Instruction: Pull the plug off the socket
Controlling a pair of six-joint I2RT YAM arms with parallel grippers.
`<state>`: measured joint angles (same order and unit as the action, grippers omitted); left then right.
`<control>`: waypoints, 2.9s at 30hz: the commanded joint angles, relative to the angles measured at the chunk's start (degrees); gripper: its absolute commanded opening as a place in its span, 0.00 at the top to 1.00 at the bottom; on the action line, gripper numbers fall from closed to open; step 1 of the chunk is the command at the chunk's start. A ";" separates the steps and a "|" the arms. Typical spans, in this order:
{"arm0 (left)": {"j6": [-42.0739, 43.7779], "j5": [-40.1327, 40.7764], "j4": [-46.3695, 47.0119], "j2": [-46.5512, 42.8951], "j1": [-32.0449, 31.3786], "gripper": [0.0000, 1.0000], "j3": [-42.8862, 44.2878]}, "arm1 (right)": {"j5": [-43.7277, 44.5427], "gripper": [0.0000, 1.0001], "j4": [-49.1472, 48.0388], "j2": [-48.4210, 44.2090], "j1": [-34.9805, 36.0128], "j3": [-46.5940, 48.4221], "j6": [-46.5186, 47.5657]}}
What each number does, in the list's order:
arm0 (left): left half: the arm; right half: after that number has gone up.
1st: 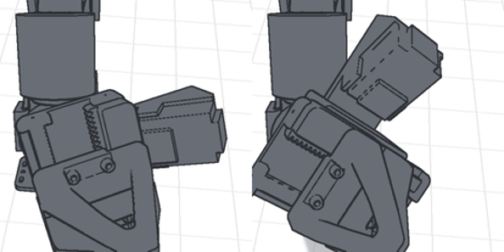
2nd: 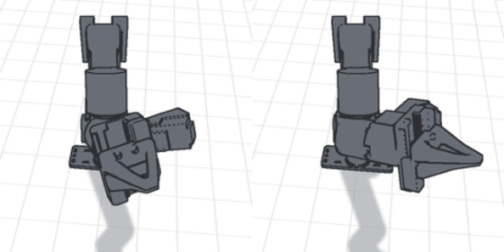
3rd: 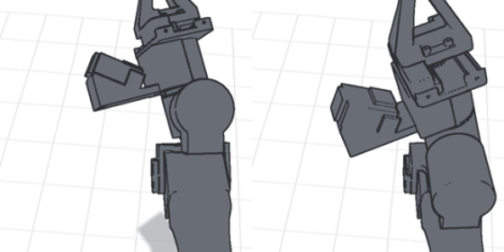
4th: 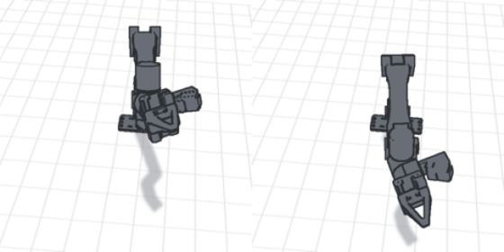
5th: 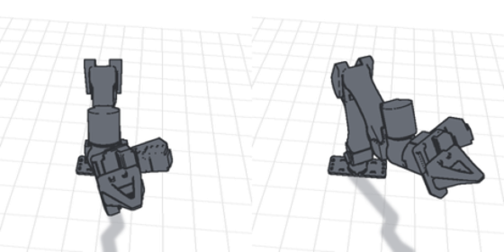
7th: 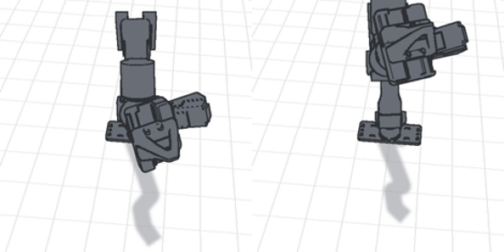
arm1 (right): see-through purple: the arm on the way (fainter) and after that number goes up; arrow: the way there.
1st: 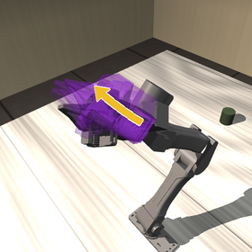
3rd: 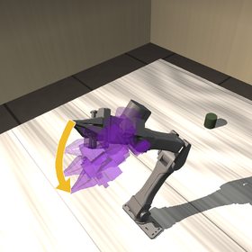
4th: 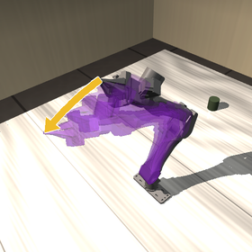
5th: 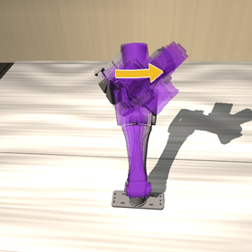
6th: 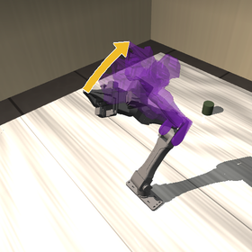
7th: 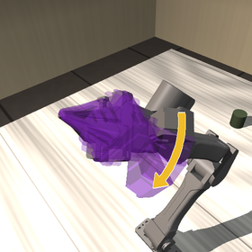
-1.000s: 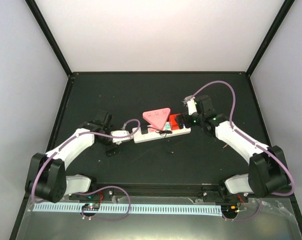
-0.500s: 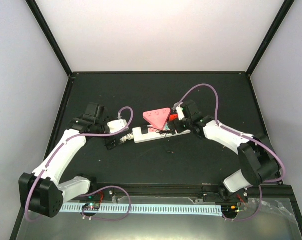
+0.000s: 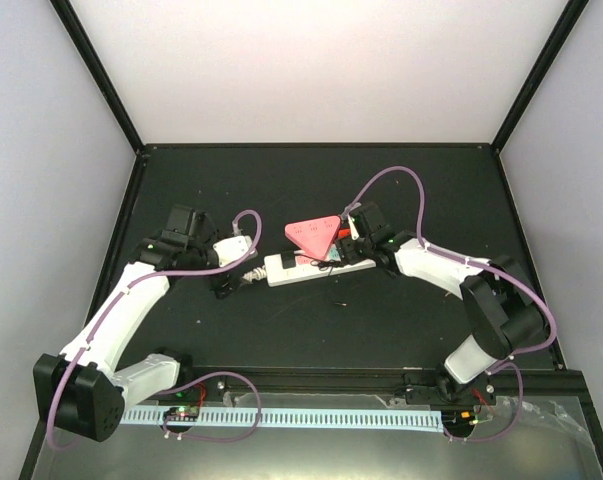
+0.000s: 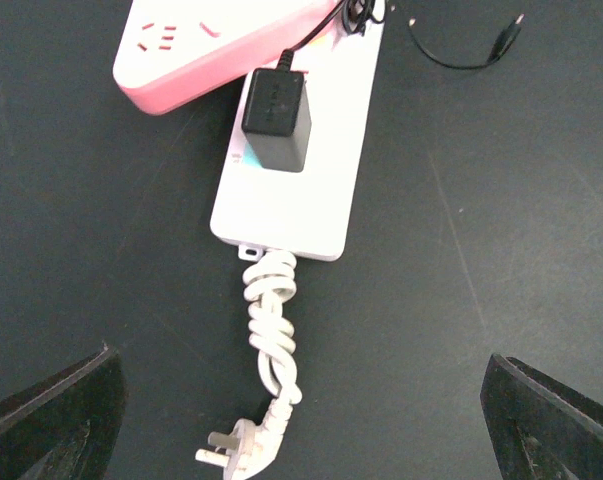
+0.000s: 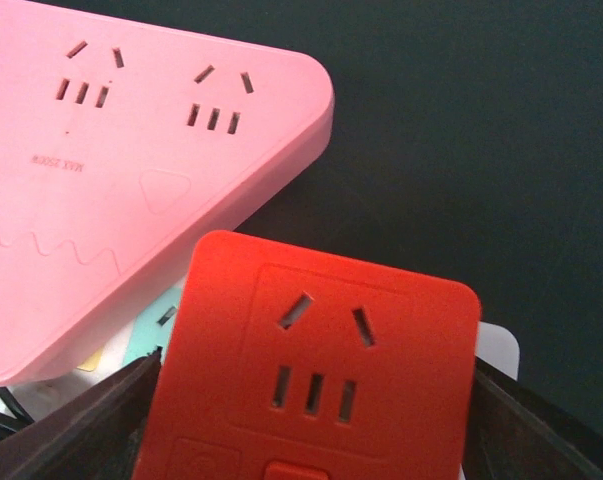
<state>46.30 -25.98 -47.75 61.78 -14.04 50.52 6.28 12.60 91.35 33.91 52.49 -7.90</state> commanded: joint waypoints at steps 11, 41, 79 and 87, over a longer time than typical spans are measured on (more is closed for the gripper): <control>-4.64 -3.58 14.12 2.70 -7.16 0.03 -0.22 | 2.03 0.39 -0.80 -0.29 -0.39 -0.29 3.34; -9.39 9.94 11.65 33.02 -17.78 0.37 16.27 | -0.14 0.45 0.05 4.06 -0.44 1.75 2.00; -14.81 6.48 3.21 32.54 -19.34 0.83 22.58 | 4.88 0.61 -2.03 6.20 0.15 0.66 -1.21; -13.80 7.87 5.24 30.66 -19.95 0.85 21.53 | 6.05 0.80 -2.41 5.93 0.27 0.16 -1.57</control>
<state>32.45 -14.63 -42.06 95.70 -32.38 69.28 6.48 9.37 94.45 34.11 54.30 -8.12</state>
